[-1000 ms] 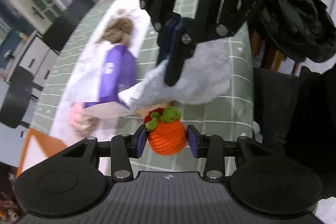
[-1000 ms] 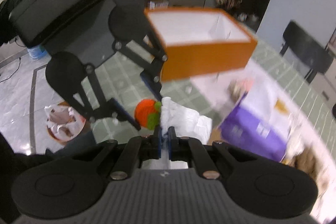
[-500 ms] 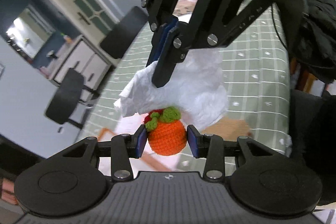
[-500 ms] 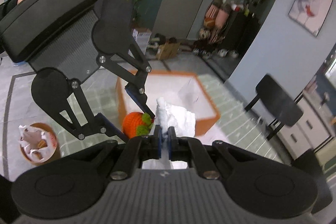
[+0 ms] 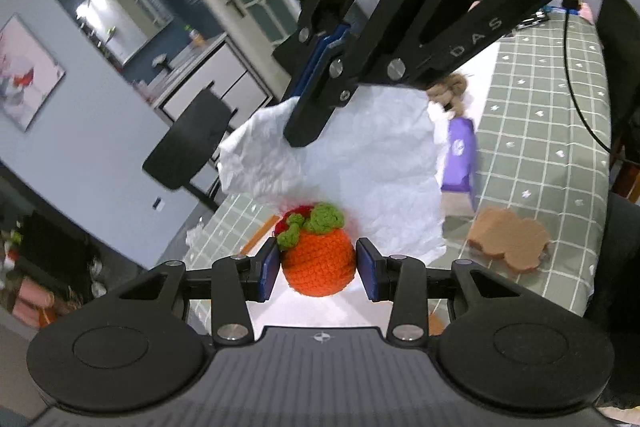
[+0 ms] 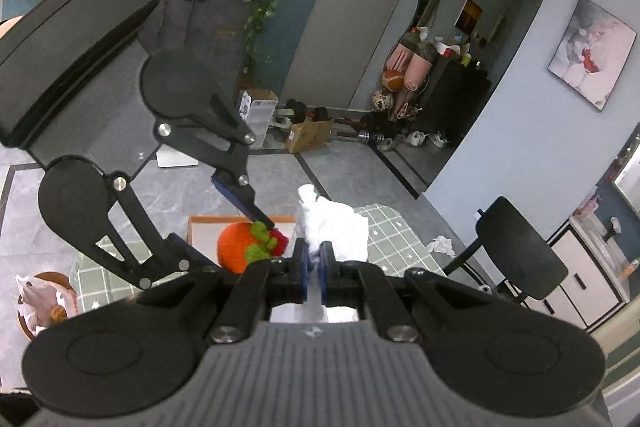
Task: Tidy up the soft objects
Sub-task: 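Carry the orange fruit in the left gripper while the right gripper carries the tissue over the box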
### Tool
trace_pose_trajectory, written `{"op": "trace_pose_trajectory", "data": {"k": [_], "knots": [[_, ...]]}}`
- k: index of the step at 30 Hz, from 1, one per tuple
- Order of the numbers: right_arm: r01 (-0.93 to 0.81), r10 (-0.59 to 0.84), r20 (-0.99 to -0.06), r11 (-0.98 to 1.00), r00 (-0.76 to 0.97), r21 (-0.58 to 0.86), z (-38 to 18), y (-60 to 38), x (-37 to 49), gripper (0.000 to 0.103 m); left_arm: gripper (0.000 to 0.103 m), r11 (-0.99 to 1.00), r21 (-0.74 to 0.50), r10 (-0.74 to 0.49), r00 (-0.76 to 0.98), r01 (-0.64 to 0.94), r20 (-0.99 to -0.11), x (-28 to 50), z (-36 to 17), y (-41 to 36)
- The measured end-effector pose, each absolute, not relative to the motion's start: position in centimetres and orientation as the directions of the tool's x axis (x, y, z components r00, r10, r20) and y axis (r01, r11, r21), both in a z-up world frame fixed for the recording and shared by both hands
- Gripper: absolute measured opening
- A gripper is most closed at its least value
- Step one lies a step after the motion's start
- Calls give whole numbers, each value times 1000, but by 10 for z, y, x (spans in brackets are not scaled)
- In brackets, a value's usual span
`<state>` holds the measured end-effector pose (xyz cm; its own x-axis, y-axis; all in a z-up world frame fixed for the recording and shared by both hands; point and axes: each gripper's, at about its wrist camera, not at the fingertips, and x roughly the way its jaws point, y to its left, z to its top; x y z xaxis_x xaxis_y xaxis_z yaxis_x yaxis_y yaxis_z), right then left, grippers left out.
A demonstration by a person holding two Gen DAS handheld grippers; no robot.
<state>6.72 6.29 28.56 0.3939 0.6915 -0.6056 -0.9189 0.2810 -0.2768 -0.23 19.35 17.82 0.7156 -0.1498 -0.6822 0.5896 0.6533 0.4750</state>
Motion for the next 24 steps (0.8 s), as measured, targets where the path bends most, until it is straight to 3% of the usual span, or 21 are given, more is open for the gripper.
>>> {"op": "trace_pose_trajectory", "data": {"k": [17, 24], "knots": [[-900, 656, -616, 341, 436, -273, 226, 141, 112, 2, 47, 731, 398, -44, 620, 554, -783, 53, 110, 274], [-925, 631, -684, 323, 367, -198, 175, 168, 120, 2, 47, 744, 369, -28, 577, 558, -816, 66, 79, 289]]}}
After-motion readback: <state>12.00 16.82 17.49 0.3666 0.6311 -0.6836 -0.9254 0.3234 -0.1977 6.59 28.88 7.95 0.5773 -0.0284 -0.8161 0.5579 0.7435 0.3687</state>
